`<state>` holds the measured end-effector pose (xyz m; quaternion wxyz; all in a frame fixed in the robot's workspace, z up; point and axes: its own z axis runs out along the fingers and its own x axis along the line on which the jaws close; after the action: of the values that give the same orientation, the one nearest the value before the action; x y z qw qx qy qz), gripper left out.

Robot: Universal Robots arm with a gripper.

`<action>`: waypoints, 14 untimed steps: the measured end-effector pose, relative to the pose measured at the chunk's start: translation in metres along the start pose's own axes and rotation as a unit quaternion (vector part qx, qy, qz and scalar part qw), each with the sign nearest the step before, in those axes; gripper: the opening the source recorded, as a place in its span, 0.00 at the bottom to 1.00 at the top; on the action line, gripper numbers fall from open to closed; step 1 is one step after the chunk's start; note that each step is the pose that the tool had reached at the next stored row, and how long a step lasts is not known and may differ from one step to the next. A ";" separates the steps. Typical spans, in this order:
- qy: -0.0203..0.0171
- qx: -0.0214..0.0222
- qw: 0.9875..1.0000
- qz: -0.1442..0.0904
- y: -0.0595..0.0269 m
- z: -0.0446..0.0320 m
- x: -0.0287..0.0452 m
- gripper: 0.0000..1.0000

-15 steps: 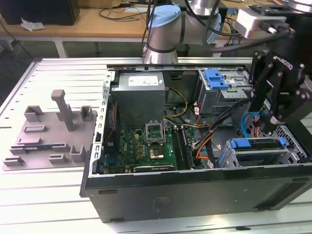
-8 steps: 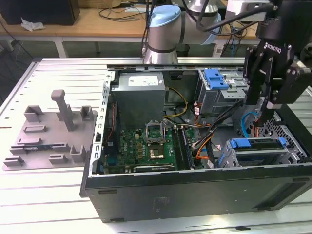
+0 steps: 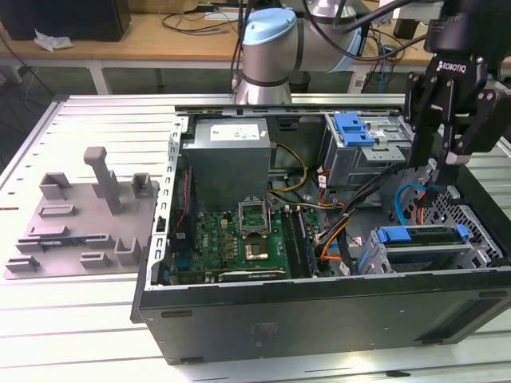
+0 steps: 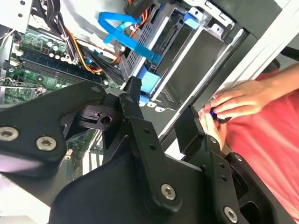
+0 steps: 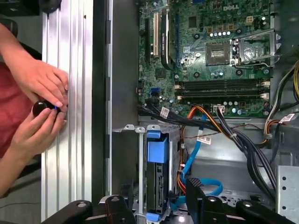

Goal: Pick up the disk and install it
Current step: 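Insert the first disk wire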

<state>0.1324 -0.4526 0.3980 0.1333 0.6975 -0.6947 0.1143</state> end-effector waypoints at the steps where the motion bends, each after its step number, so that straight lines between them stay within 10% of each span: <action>1: 0.003 -0.001 1.000 0.000 -0.0020 -0.0010 -0.0025 0.56; 6: 0.011 -0.005 1.000 -0.002 -0.0129 -0.0078 -0.0215 0.56; 14: 0.012 -0.022 1.000 -0.008 -0.0547 -0.0077 -0.0340 0.56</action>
<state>0.1869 -0.4180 0.3920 0.1577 0.6985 -0.6898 0.1063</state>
